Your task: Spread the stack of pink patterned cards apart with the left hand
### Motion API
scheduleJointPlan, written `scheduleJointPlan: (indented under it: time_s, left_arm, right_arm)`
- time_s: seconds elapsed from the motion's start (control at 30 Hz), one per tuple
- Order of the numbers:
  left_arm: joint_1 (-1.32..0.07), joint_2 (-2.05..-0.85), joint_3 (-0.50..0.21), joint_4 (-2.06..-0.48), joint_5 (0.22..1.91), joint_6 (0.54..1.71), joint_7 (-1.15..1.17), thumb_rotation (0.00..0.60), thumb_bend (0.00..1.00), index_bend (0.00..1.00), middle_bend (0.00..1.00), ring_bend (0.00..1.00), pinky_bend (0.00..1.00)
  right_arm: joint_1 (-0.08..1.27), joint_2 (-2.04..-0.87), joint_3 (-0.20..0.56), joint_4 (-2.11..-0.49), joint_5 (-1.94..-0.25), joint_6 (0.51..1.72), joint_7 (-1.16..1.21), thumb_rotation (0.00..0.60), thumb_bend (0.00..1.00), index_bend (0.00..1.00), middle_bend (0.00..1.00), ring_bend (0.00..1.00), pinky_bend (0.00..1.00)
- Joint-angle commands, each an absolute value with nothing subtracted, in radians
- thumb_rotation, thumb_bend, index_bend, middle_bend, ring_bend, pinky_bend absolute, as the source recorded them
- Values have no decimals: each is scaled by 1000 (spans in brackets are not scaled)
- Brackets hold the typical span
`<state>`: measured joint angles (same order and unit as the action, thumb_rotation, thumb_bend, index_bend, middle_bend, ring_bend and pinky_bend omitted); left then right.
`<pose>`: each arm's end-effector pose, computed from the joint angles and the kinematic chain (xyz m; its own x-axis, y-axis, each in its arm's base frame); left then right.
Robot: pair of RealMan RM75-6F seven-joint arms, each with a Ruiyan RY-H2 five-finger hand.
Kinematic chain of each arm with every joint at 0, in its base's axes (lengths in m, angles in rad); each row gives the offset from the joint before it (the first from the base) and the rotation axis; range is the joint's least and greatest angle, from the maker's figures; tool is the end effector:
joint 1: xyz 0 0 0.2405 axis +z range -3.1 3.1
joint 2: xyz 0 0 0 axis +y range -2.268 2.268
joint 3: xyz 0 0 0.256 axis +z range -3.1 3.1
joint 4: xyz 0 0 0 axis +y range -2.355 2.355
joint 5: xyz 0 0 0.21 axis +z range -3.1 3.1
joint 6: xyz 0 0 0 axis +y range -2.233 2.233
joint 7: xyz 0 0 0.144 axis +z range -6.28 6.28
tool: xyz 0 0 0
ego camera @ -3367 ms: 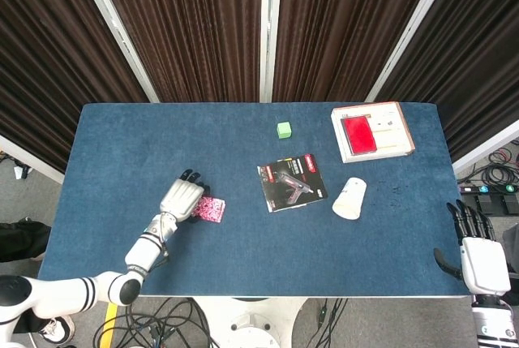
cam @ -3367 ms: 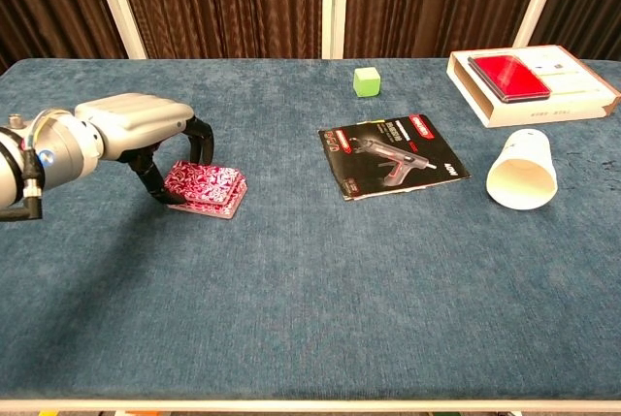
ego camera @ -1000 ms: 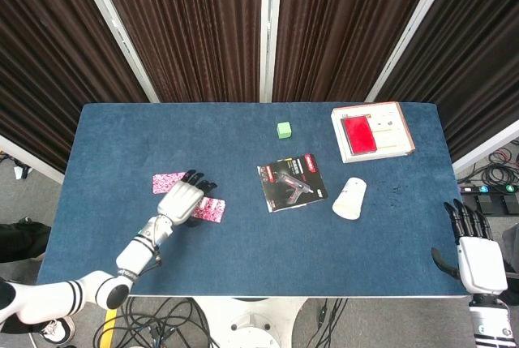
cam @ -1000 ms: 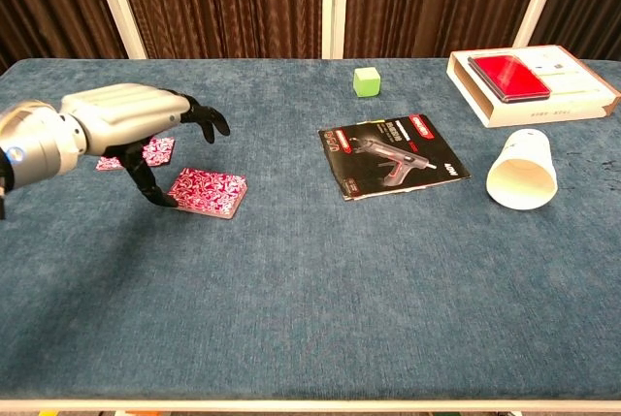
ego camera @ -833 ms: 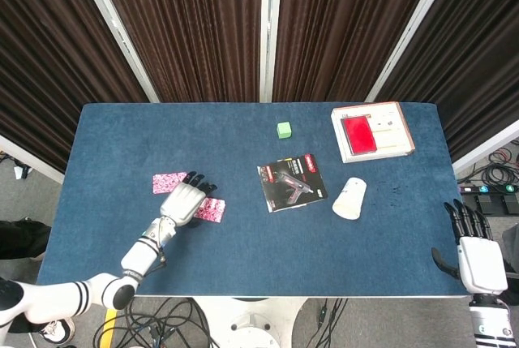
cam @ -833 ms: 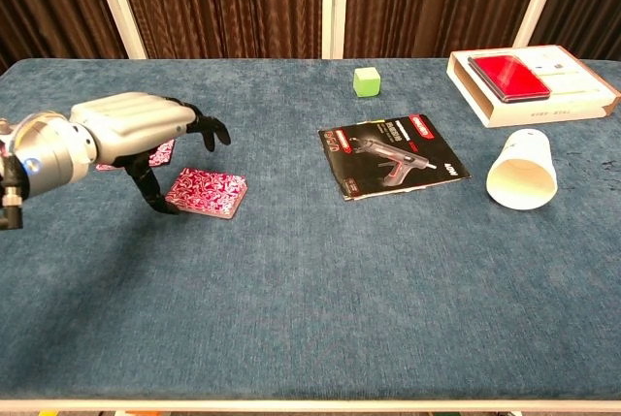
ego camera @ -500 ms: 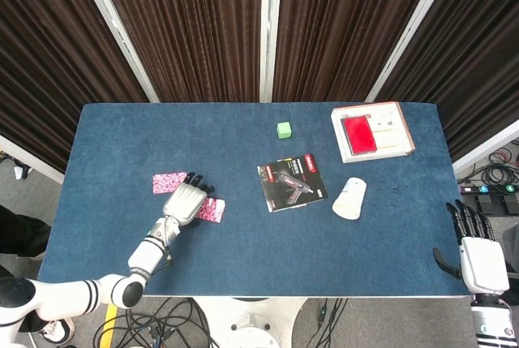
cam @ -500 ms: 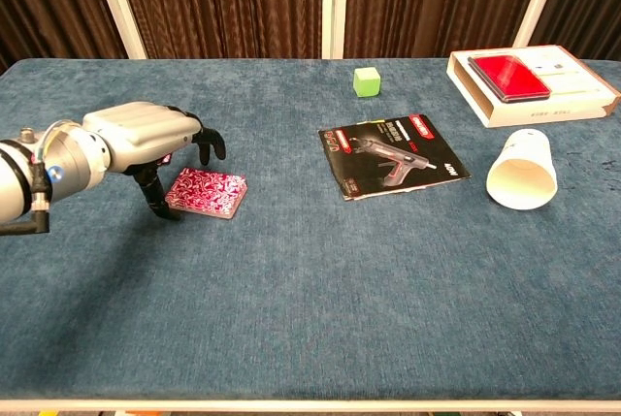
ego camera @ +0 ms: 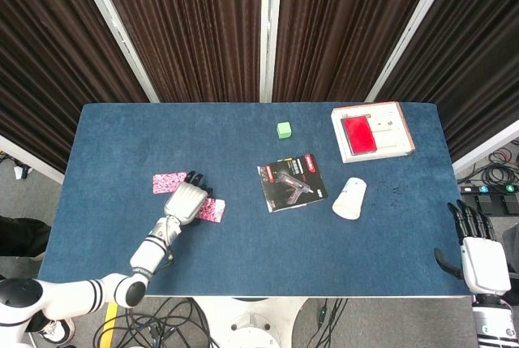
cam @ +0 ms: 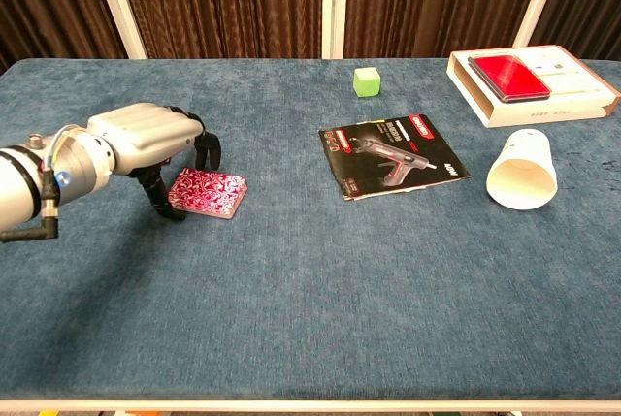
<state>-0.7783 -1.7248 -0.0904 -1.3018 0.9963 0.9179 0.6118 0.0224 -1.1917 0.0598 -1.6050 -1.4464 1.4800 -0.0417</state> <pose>-0.1652 0.3314 -0.0775 0.6700 0.2874 0.6844 0.7301 -0.4220 -0.5375 -0.3231 -0.1627 0.1396 0.3669 -0.0272 0.9299 -0.9246 0.0998 0.3677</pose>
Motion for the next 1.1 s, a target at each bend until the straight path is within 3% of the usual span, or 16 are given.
scheduleJointPlan:
  time_s: [0.03, 1.1]
  left_arm:
    - [-779, -1729, -91, -1297, 1000, 918, 606, 600, 90, 330, 353, 82, 95]
    - [-794, -1734, -110, -1306, 972, 902, 594, 600, 156, 377, 400, 107, 94]
  right_arm:
    - [23, -1192, 60, -1605, -1442, 1477, -43, 600, 226, 0, 0, 0, 0]
    - [24, -1196, 62, -1586, -1430, 1463, -23, 600, 226, 0, 0, 0, 0]
